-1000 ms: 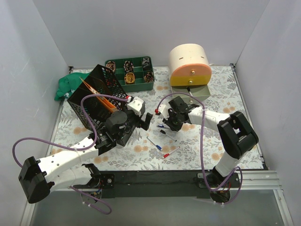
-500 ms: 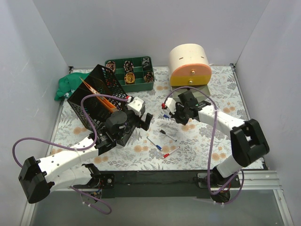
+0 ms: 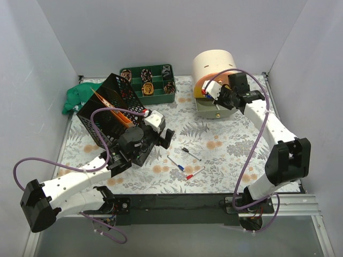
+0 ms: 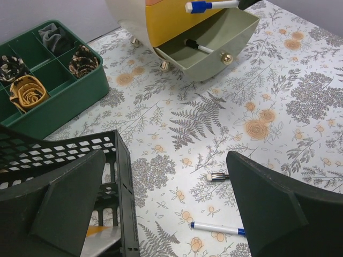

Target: Organize the desk

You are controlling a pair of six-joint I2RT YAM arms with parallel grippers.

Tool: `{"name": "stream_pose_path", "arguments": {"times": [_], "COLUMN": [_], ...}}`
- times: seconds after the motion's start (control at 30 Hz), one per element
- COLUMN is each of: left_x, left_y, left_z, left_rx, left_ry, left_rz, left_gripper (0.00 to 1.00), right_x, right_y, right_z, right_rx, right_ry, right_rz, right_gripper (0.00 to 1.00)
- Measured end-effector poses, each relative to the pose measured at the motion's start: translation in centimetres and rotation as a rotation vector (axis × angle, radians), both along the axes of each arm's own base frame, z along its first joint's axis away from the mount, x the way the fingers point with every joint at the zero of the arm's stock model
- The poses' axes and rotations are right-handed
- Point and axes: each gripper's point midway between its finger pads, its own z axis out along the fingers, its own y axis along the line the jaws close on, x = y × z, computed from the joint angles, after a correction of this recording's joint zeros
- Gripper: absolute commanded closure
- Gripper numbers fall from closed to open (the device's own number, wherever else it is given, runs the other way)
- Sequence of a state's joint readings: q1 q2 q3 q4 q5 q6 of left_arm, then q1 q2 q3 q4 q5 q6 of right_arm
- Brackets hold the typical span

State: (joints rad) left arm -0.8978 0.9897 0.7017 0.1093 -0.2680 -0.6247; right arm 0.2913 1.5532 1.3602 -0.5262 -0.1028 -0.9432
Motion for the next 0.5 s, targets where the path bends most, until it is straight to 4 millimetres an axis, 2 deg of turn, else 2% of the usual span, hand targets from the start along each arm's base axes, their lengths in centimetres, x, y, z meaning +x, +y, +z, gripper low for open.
{"name": "stream_pose_path", "arguments": {"times": [0.17, 0.27, 0.4, 0.5], "left_x": [-0.1, -0.1, -0.3, -0.5], "left_y": [0.0, -0.1, -0.3, -0.6], "left_z": [0.1, 0.1, 0.1, 0.0], "left_rx": [-0.002, -0.004, -0.006, -0.006], "left_ry": [-0.001, -0.001, 0.001, 0.007], "left_rz": [-0.004, -0.008, -0.021, -0.044], "left_gripper": [0.02, 0.02, 0.02, 0.02], "right_x": [1.6, 2.6, 3.7, 4.7], "right_y": [-1.2, -1.7, -2.1, -2.3], "right_z": [-2.4, -3.9, -4.6, -4.5], "right_rx": [-0.132, -0.197, -0.233, -0.248], "right_ry": [0.030, 0.059, 0.071, 0.065], "right_rz": [0.037, 0.048, 0.029, 0.002], "right_gripper": [0.95, 0.82, 0.55, 0.52]}}
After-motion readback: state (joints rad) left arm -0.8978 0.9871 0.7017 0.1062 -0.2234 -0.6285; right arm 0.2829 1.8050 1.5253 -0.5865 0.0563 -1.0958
